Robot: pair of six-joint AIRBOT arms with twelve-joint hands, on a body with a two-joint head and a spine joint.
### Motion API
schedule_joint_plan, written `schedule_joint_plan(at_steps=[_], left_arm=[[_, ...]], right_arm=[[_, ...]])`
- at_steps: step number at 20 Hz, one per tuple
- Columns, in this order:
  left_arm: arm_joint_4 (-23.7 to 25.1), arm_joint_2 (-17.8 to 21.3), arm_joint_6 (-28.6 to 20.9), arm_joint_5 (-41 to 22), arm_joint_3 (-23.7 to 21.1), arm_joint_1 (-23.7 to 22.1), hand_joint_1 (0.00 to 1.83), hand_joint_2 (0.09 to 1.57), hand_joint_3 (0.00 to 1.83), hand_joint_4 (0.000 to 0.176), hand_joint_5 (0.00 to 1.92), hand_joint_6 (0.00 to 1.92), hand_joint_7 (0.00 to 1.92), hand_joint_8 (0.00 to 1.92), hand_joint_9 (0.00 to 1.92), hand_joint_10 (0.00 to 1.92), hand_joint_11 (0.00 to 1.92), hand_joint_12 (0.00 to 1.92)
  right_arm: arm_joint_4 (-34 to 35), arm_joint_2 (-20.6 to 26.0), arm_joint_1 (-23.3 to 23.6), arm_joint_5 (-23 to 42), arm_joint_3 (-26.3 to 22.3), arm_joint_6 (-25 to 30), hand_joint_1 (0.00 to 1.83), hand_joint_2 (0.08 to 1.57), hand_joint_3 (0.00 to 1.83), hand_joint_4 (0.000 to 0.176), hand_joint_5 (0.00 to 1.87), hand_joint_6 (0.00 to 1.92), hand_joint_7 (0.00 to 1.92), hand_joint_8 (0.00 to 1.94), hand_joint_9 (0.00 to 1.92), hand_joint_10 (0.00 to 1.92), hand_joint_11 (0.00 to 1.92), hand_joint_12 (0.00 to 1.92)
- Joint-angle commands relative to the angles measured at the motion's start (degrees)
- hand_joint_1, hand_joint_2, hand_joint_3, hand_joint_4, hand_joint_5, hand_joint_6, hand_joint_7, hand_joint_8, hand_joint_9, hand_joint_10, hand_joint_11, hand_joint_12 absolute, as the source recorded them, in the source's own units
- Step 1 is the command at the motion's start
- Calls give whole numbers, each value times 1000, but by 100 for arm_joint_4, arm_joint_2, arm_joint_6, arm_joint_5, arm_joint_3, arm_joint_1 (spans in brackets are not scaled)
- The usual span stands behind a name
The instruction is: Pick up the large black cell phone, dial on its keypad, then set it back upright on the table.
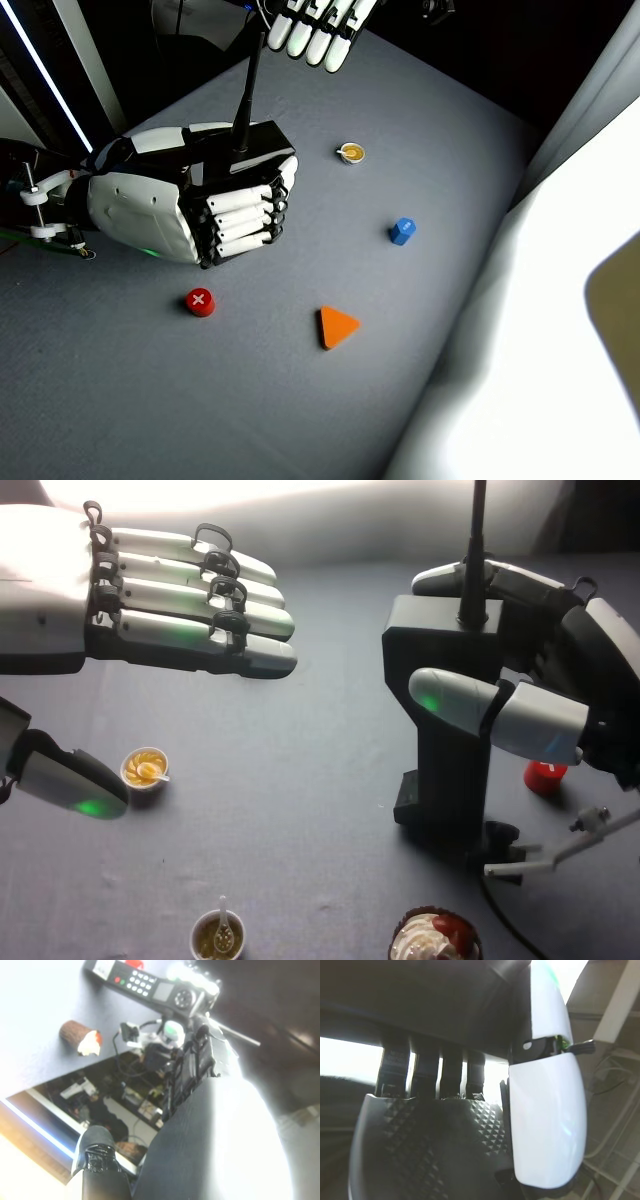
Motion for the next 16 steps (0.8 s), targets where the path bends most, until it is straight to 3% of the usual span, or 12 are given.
schedule_joint_plan(at_steps=[1,6,8,10,12,13,14,16], left_arm=[[-556,27,-14,-228,2,-147,245,1171,2,0,98,0,70,0,67,0,0,211],[-555,28,19,-260,1,-148,370,1171,0,0,124,3,95,3,74,1,0,243],[-559,28,45,-260,0,-154,590,1182,0,0,250,7,285,11,308,12,27,614],[-620,28,64,-253,0,-176,741,1180,0,0,253,0,380,3,412,11,55,813],[-666,29,67,-307,2,-182,829,1192,1,0,223,0,465,5,580,36,122,1029],[-670,27,46,-362,0,-179,852,1202,1,0,235,1,598,21,727,106,212,1235],[-670,26,22,-389,0,-178,941,1198,0,23,233,0,761,26,748,522,275,1456],[-693,24,-55,-421,-1,-180,967,1212,0,64,186,2,840,40,550,1364,405,1716]], right_arm=[[-369,113,134,819,34,197,1364,1157,1,0,873,1030,881,1109,836,1409,747,1480],[-582,117,238,1332,220,477,1369,1140,0,0,901,1008,914,1051,873,1339,794,1406],[-731,118,238,1535,286,479,1367,1145,1,0,903,985,902,1096,846,1368,779,1437],[-850,119,239,1736,313,492,1367,1143,0,0,911,973,913,1087,842,1367,787,1427],[-886,120,255,1904,299,492,1368,1140,0,0,905,988,931,1043,851,1363,776,1432],[-888,137,271,1983,262,493,1369,1139,0,0,901,994,932,1031,859,1362,779,1432],[-888,148,284,2004,247,493,1365,1148,1,0,889,1018,913,1058,835,1393,759,1460],[-887,185,357,2035,190,493,1365,1149,0,0,895,1007,910,1060,833,1403,757,1485]])
